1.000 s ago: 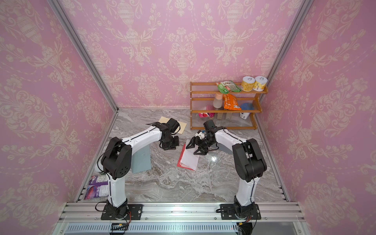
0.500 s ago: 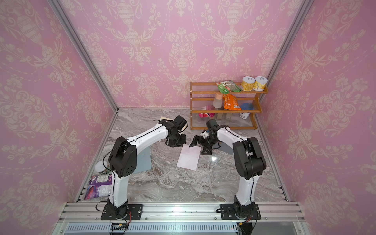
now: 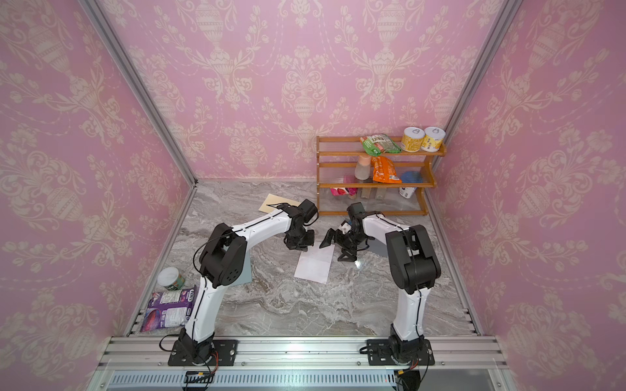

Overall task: Fold the letter paper in half and place it into the envelope
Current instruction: Fold the letter paper at the center of the board.

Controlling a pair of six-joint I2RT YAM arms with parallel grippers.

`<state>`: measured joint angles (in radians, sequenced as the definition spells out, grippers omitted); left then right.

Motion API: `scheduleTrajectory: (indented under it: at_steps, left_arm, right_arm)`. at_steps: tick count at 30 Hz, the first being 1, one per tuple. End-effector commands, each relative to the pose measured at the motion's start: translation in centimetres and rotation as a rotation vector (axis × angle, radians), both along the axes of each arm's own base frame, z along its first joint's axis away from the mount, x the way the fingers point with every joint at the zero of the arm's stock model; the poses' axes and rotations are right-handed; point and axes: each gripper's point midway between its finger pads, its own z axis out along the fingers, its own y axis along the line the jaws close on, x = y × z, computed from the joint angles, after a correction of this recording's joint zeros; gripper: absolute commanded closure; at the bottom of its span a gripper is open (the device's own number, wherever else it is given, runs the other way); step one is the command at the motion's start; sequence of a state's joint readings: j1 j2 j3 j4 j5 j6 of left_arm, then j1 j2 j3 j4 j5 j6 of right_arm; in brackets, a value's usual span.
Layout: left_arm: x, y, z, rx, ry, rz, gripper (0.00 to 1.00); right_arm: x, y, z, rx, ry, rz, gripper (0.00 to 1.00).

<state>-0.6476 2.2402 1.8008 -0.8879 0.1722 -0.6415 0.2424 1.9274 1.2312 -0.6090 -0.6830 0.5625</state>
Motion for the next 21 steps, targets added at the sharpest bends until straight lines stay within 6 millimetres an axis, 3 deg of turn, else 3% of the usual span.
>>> scheduleTrajectory:
  at_steps: [1, 10, 17, 18, 21]
  left_arm:
    - [-0.8, 1.1, -1.6, 0.023, 0.053, -0.016, 1.0]
    - [-1.5, 1.6, -3.3, 0.024, 0.089, -0.008, 1.0]
    - [-1.6, 1.3, -3.8, 0.015, 0.099, -0.006, 1.0]
    - [-1.6, 1.3, -3.9, 0.012, 0.101, -0.004, 1.0]
    - [-1.5, 1.1, -3.9, 0.001, 0.103, 0.001, 1.0]
  right_arm:
    - [0.2, -0.1, -1.7, -0.009, 0.028, -0.009, 0.0]
    - [0.7, 0.6, -3.7, 0.033, 0.052, -0.016, 0.0]
    - [1.2, 1.3, -2.7, 0.095, 0.018, -0.043, 0.0]
    - [0.2, 1.2, -3.3, 0.098, 0.041, -0.048, 0.0]
    - [0.0, 1.5, -2.9, 0.139, 0.027, -0.069, 0.06]
